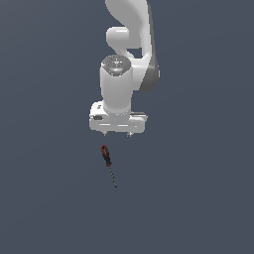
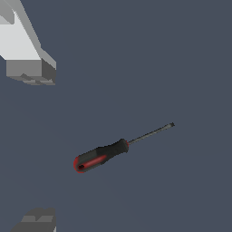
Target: Pick up the object and move it to a goal position.
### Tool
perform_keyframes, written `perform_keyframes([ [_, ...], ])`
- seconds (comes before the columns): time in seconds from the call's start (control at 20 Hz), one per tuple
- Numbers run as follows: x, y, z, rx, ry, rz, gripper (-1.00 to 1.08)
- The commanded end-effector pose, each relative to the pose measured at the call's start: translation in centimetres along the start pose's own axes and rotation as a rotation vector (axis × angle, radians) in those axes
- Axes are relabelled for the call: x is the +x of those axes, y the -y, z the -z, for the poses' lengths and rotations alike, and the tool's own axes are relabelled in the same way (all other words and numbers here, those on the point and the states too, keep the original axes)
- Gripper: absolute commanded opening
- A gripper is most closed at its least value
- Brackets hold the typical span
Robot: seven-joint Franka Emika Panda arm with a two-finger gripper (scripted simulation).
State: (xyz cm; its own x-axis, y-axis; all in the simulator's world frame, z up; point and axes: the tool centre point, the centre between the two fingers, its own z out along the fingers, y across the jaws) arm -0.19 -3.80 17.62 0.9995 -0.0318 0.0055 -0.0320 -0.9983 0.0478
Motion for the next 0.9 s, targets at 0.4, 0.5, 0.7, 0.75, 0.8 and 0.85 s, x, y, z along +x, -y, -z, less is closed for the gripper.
perform_keyframes([
  [0.4,0.9,1.1,2.0,-0.017,-0.028,0.064,1.00],
  [0.5,0.9,1.1,2.0,-0.017,-0.028,0.064,1.00],
  [0.7,0.9,1.0,1.8,-0.016,-0.026,0.067,1.00],
  [0.75,1.0,1.0,1.7,-0.016,-0.026,0.070,1.00],
  [0.8,1.1,1.0,1.6,-0.015,-0.026,0.075,1.00],
  [0.85,1.2,0.9,1.4,-0.015,-0.025,0.081,1.00],
])
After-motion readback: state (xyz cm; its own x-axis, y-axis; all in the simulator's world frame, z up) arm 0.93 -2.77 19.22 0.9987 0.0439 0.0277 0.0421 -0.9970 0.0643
